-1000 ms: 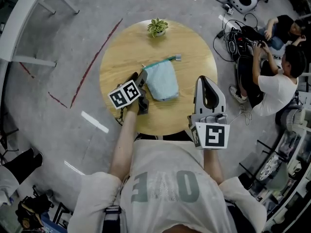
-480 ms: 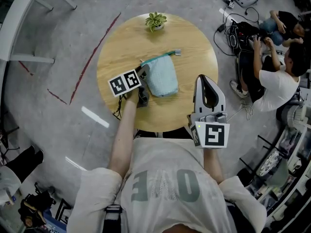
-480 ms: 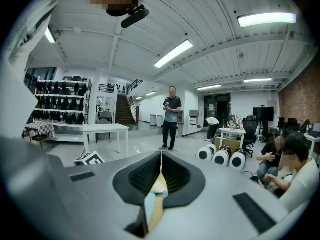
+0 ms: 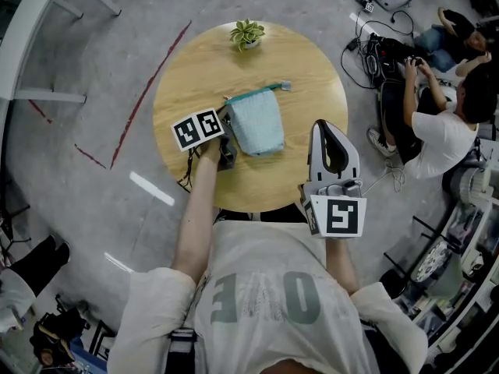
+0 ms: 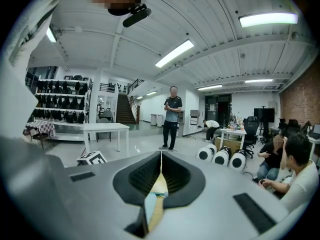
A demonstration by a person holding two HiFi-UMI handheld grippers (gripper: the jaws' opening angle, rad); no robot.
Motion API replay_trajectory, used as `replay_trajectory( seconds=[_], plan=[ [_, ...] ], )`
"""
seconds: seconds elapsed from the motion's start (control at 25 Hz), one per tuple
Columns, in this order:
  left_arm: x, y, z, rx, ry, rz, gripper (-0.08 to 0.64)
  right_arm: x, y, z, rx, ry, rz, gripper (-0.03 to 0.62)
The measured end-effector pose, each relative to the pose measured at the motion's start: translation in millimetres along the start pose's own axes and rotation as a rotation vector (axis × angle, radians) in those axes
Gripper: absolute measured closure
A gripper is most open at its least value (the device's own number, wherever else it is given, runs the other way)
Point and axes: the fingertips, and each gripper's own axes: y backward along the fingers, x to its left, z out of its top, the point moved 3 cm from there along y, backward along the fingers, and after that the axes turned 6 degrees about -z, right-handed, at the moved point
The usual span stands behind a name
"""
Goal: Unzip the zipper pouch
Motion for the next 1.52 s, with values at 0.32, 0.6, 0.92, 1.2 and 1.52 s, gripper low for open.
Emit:
replay_trajectory(
  seconds=[0.32,0.6,0.92,1.2,1.52],
  plan=[
    [-28.0,10.8,17.7,-0.046,-0.096,-0.031,0.529,-0.3,1.1,12.9,-0.039,0.0,0.011,0.561],
    [-74.6,39.6,61.1,-0.152,-0.231,-0.078,0.529,1.5,-3.3,36.7,-0.111,0.006,0.028,0.561],
    [-133.3,99.5,113.6,-0.341,-0.394,-0.13,0.529,8.8,-7.2,73.2,-0.216,0.016,0.069,0.561],
    [-189.4,176.3,153.2,-0.558,-0.657,-0.119,0.529,26.1,-11.2,108.7,-0.31,0.013,0.115,0.561],
    [-246.1,261.0,145.0,-0.811,-1.029,0.014,0.53,44.3,-8.1,137.2,-0.368,0.008,0.177,0.561]
  ],
)
